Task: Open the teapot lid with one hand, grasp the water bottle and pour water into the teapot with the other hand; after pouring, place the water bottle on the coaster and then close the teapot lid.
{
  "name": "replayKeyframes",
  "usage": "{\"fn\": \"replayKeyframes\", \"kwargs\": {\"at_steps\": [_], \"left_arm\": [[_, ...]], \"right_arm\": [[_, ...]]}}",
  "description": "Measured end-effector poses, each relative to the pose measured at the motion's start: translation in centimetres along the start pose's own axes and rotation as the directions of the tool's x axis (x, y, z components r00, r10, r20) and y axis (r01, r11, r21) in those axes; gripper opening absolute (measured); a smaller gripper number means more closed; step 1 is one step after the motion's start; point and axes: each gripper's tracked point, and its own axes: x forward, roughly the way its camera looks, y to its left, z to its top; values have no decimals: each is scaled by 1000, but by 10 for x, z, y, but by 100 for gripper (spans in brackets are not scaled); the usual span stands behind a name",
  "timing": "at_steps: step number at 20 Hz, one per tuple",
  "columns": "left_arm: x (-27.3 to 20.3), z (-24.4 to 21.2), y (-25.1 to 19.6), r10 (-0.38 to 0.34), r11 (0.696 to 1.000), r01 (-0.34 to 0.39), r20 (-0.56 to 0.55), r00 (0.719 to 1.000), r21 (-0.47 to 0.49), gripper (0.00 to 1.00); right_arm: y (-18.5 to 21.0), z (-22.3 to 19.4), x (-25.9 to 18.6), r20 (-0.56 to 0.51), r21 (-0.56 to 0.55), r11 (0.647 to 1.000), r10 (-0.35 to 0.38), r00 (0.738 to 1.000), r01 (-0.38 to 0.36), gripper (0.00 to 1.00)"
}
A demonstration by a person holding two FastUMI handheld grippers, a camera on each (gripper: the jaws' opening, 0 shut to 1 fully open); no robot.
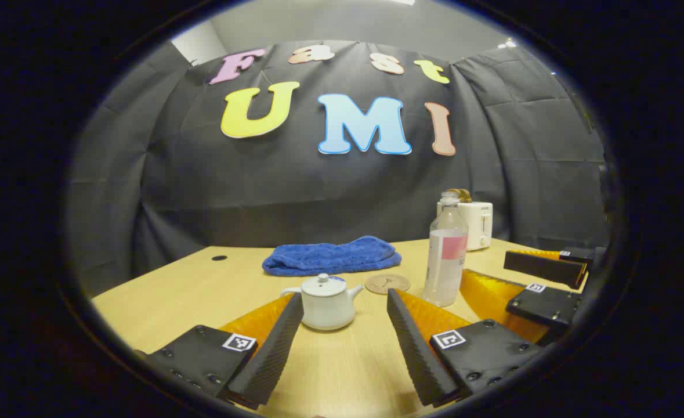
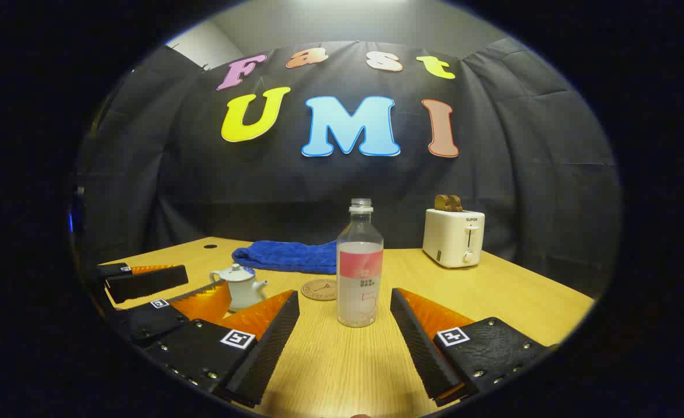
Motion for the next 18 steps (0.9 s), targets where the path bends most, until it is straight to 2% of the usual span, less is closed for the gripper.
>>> {"fn": "replayKeyframes", "kwargs": {"at_steps": [2, 5, 9, 16, 17, 18], "left_arm": [[7, 11, 3, 9, 1000, -9, 17, 1000, -2, 97], [32, 44, 15, 27, 998, -30, 51, 998, 56, 96], [43, 72, 13, 14, 997, -20, 85, 996, 78, 97], [49, 66, 17, 30, 999, -33, 61, 998, 35, 96], [51, 65, 18, 30, 999, -32, 57, 998, 33, 97], [53, 63, 18, 31, 999, -32, 54, 998, 31, 97]], "right_arm": [[-10, 20, 7, 25, 4, 1000, -19, 1000, 19, 98], [-25, 39, 20, 31, 19, 999, -43, 999, 42, 98], [-33, 56, 32, 51, 25, 998, -55, 997, 54, 98], [-29, 59, 32, 66, -12, 999, -40, 997, 41, 98], [-28, 59, 32, 65, -19, 999, -39, 997, 40, 94], [-28, 58, 32, 63, -24, 999, -40, 997, 42, 98]]}}
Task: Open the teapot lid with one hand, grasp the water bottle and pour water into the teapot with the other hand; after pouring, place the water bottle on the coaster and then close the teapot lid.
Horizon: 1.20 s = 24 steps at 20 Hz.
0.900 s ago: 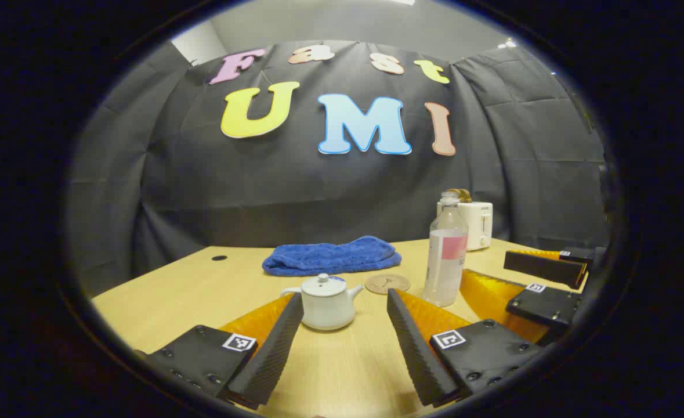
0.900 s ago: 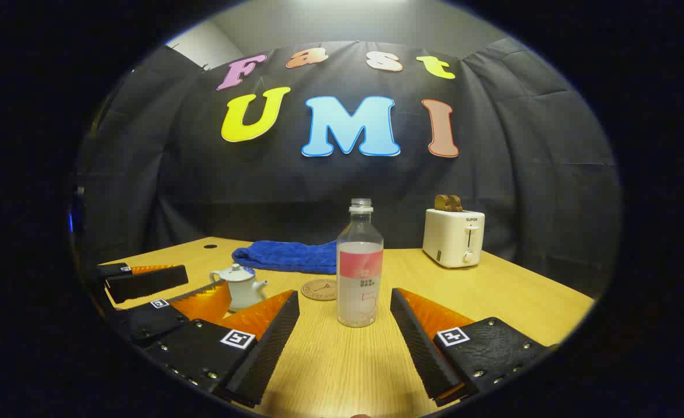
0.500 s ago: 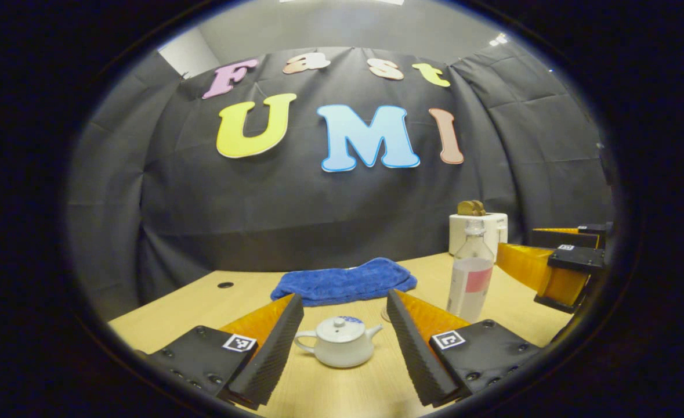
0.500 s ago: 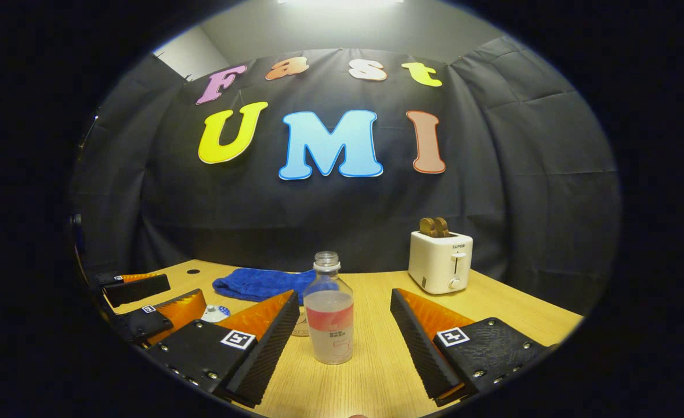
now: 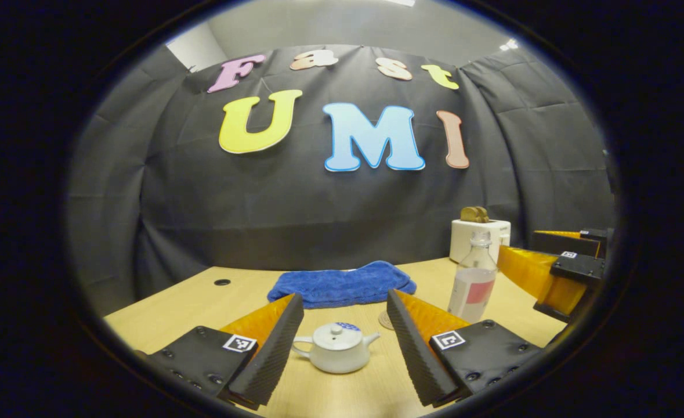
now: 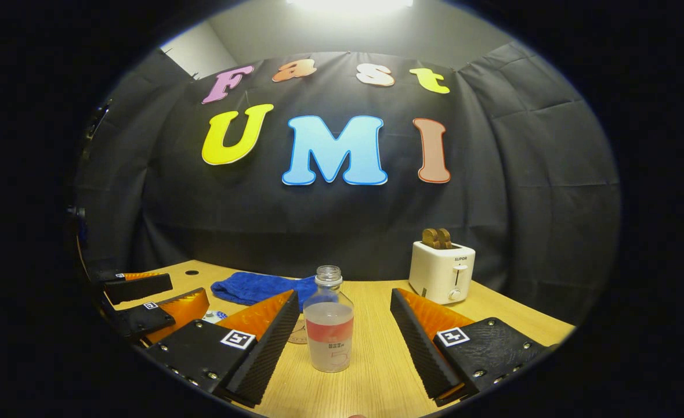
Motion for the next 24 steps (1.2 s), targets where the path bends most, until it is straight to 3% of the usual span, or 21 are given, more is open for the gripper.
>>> {"fn": "replayKeyframes", "kwargs": {"at_steps": [17, 24], "left_arm": [[63, -60, 8, -8, 1000, 8, -124, 992, -1, 95], [69, -75, 5, -12, 1000, 12, -158, 987, -4, 84]], "right_arm": [[-19, -30, 3, -76, 34, 999, -24, 997, 27, 98], [-30, -39, 5, -96, 56, 997, -43, 994, 49, 98]]}}
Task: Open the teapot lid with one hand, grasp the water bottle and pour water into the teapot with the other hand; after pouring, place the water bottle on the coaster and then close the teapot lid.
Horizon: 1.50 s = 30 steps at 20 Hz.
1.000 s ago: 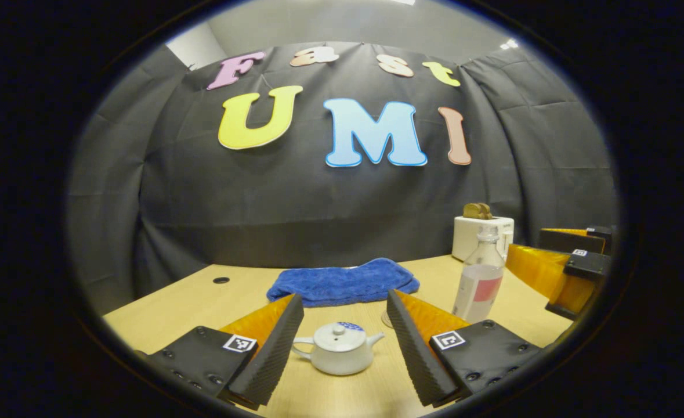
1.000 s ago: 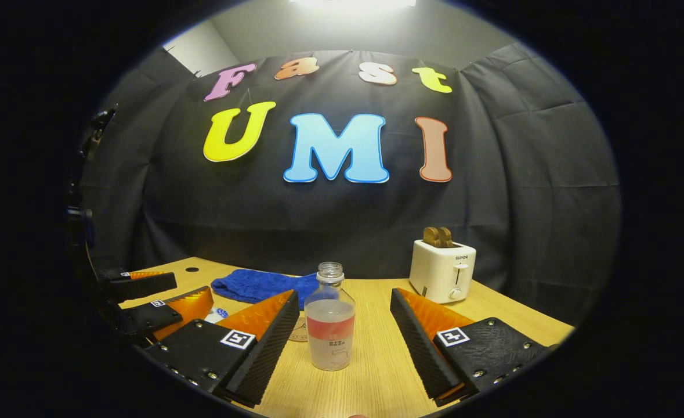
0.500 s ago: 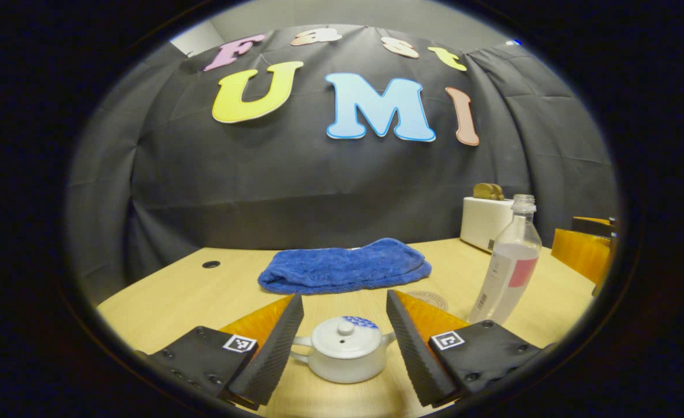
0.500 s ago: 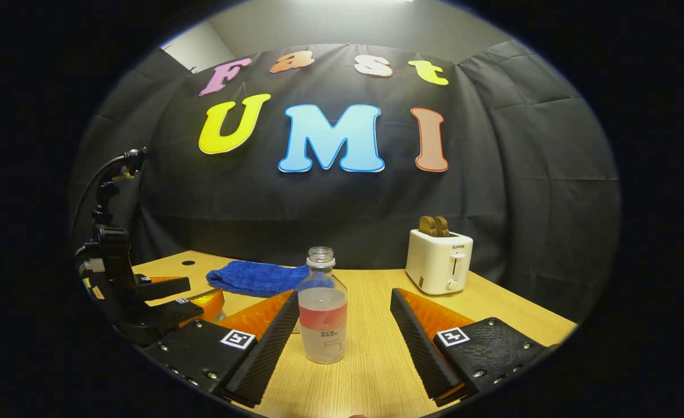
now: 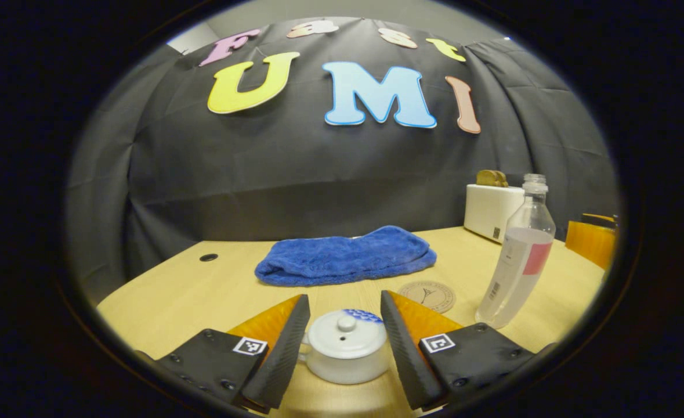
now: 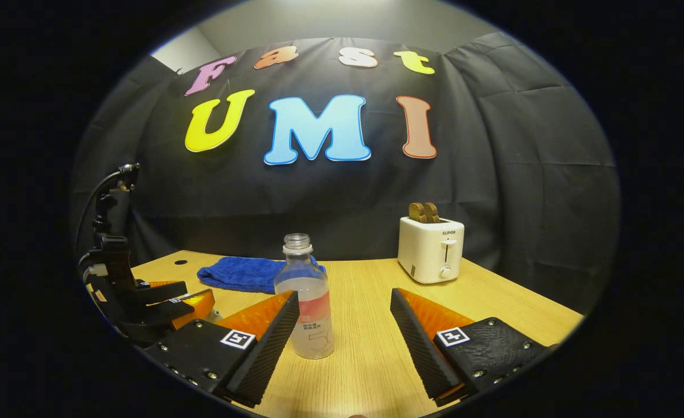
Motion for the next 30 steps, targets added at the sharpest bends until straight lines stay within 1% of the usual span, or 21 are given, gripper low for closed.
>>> {"fn": "replayKeyframes", "kwargs": {"at_steps": [1, 5, 8, 11, 14, 15, 17, 20, 21, 26, 30], "left_arm": [[-1, 2, 1, -1, 1000, 1, 2, 1000, -1, 82], [-1, 2, 0, 0, 1000, 0, 1, 1000, 9, 82], [0, 6, 1, -2, 1000, 2, 14, 1000, 18, 80], [0, 9, 3, 9, 999, -9, 21, 1000, 32, 39], [5, 8, 1, -3, 999, 3, 22, 1000, 41, 38], [1, 9, -3, 3, 999, -5, 29, 1000, 40, 31], [2, 11, 0, 0, 998, -1, 16, 1000, 67, 16], [-1, 13, 2, 12, 997, -14, 26, 1000, 75, 16], [-1, 16, 0, 12, 997, -14, 27, 1000, 71, 6], [3, 14, 1, -8, 999, 6, 37, 999, 49, 7], [-2, 28, 5, -10, 1000, 8, 78, 997, 30, 6]], "right_arm": [[-1, 0, 0, -2, 1, 1000, -1, 1000, 1, 98], [-1, -3, 2, -9, 0, 1000, 0, 1000, 0, 98], [0, -6, 2, -14, -3, 1000, 2, 1000, -2, 98], [2, -5, 2, -12, -4, 1000, 5, 1000, -5, 98], [1, -7, 2, -14, -3, 1000, 3, 1000, -3, 98], [1, -8, 3, -19, -2, 1000, 3, 1000, -3, 98], [0, -10, 4, -26, 3, 1000, 2, 1000, -2, 98], [-1, -12, 4, -30, 10, 1000, 2, 1000, -1, 98], [-1, -13, 4, -32, 10, 1000, 1, 999, -1, 98], [1, -18, 6, -43, 10, 1000, 13, 999, -12, 98], [4, -21, 7, -48, 11, 1000, 23, 999, -23, 98]]}}
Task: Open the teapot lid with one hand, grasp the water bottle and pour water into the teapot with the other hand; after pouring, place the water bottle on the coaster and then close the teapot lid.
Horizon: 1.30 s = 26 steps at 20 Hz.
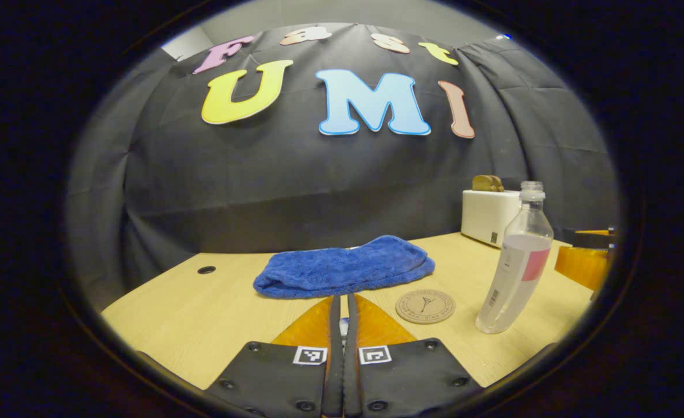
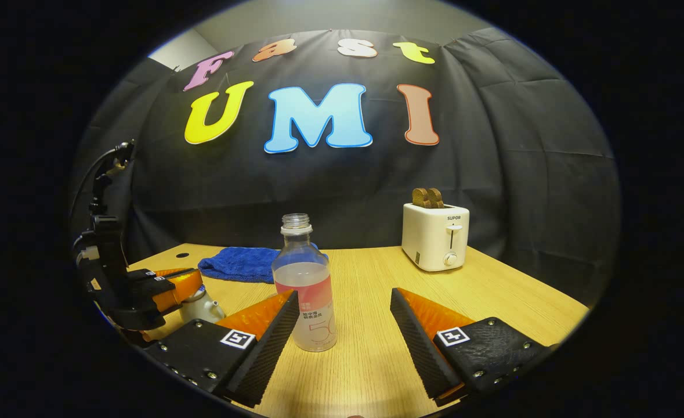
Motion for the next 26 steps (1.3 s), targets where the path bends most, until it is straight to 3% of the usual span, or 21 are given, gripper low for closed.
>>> {"fn": "replayKeyframes", "kwargs": {"at_steps": [16, 26], "left_arm": [[-26, 0, 99, 171, 985, -171, 8, 985, -7, 7], [-38, -23, 147, 243, 969, -245, -37, 969, -35, 7]], "right_arm": [[30, -3, 27, -61, -63, 993, 96, 994, -100, 98], [38, -32, 59, -180, -31, 991, 121, 976, -129, 98]]}}
